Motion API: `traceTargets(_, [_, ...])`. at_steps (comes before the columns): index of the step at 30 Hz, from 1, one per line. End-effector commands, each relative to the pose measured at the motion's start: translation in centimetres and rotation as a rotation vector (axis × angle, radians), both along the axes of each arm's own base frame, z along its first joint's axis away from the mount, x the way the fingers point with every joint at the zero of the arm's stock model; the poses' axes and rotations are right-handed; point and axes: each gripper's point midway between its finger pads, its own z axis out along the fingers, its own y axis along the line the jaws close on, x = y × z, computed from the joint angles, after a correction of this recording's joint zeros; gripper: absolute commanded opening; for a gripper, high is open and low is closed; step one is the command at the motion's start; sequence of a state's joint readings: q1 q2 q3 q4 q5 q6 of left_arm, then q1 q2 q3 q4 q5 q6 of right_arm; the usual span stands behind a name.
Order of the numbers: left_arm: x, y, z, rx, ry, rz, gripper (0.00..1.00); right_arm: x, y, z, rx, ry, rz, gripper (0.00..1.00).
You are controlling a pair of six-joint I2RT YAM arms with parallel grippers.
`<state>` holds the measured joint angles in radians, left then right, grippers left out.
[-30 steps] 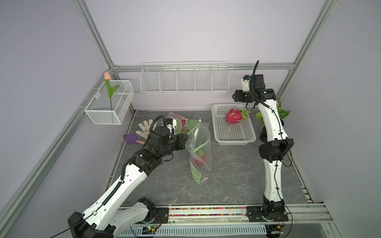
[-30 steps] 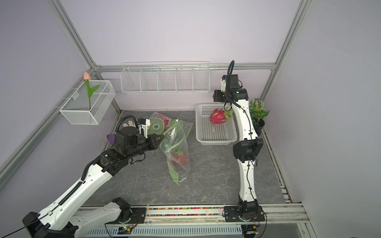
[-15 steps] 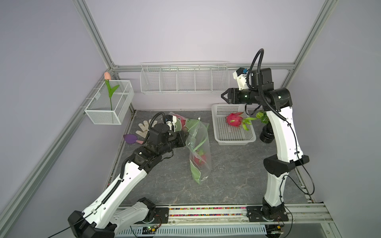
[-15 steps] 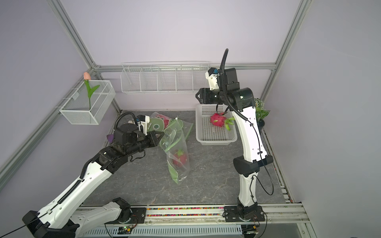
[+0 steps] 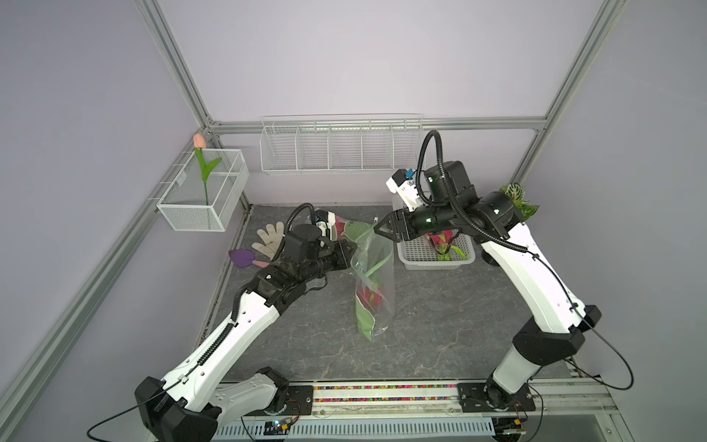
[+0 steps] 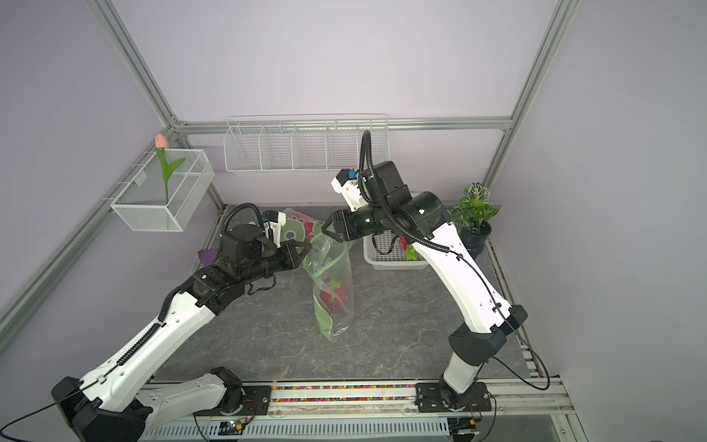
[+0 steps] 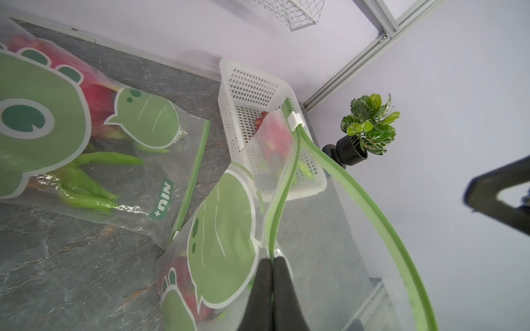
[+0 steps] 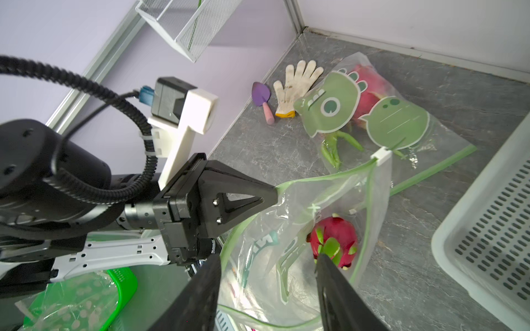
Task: Open the zip-top bag and take out the dragon fruit
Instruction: Pick up the dragon fruit from the zipper food storage bag.
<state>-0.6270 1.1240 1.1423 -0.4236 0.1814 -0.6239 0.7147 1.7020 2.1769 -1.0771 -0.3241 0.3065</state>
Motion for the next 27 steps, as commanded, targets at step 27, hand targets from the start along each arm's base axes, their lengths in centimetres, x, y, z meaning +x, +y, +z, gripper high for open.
traceTargets(27, [-0.3, -3.2, -1.2, 0.048, -0.033, -0.076, 0.0, -1.4, -3.2, -14.3, -0.232, 0.208, -0.127, 0.48])
